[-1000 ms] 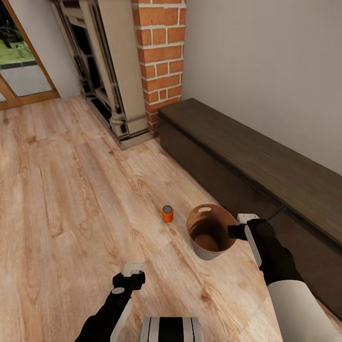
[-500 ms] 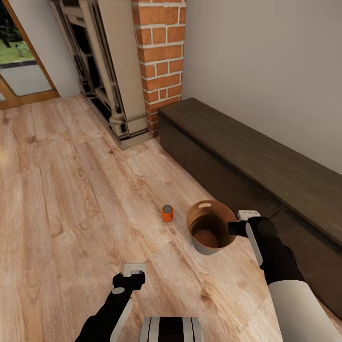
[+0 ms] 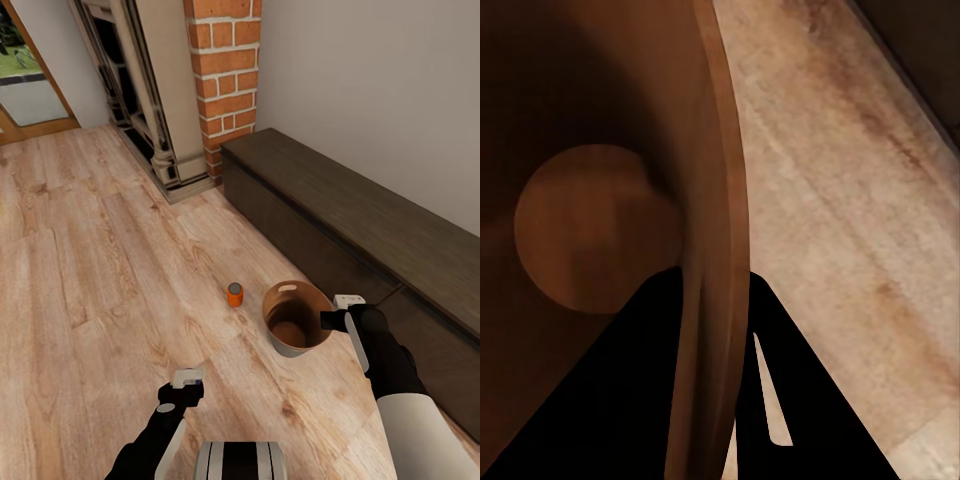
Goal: Put the three can of soda from the living room inside the tash can in the kitchen.
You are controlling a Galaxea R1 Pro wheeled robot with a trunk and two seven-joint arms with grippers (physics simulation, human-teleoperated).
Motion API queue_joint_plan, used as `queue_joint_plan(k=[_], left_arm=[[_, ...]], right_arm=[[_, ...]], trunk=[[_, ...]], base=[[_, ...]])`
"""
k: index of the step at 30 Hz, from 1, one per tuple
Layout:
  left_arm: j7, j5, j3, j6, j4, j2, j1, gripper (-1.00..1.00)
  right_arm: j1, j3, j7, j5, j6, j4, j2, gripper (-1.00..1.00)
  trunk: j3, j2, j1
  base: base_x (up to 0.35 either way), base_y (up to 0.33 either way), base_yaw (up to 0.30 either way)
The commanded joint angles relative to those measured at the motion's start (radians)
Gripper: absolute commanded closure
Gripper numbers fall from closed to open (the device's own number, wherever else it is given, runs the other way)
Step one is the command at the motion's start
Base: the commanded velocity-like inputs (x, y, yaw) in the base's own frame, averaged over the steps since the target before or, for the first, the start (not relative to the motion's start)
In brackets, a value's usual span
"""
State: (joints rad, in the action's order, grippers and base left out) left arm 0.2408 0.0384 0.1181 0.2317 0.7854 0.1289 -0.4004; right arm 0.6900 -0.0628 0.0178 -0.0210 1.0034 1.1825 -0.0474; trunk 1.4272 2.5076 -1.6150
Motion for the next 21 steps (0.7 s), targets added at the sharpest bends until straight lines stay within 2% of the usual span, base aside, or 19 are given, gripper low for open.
queue_joint_plan(k=[1,8,21], left_arm=[[0.000,0.000,0.000,0.000,0.000,0.000,0.000,-1.00],[0.000,0.000,0.000,0.000,0.000,0.000,0.000,-1.00],[0.000,0.000,0.000,0.000,0.000,0.000,0.000,-1.00]], right_arm=[[0.000,0.000,0.004,0.015,0.000,0.000,0.000,1.00],[0.000,0.001,0.004,0.015,0.000,0.000,0.001,1.00],[0.000,0.001,0.004,0.015,0.000,0.000,0.001,1.00]], trunk=[[0.000,0.000,0.000],[0.000,0.000,0.000],[0.011,0.000,0.000]], base=[[0.028,0.000,0.000],[0.153,0.000,0.000],[0.013,0.000,0.000]])
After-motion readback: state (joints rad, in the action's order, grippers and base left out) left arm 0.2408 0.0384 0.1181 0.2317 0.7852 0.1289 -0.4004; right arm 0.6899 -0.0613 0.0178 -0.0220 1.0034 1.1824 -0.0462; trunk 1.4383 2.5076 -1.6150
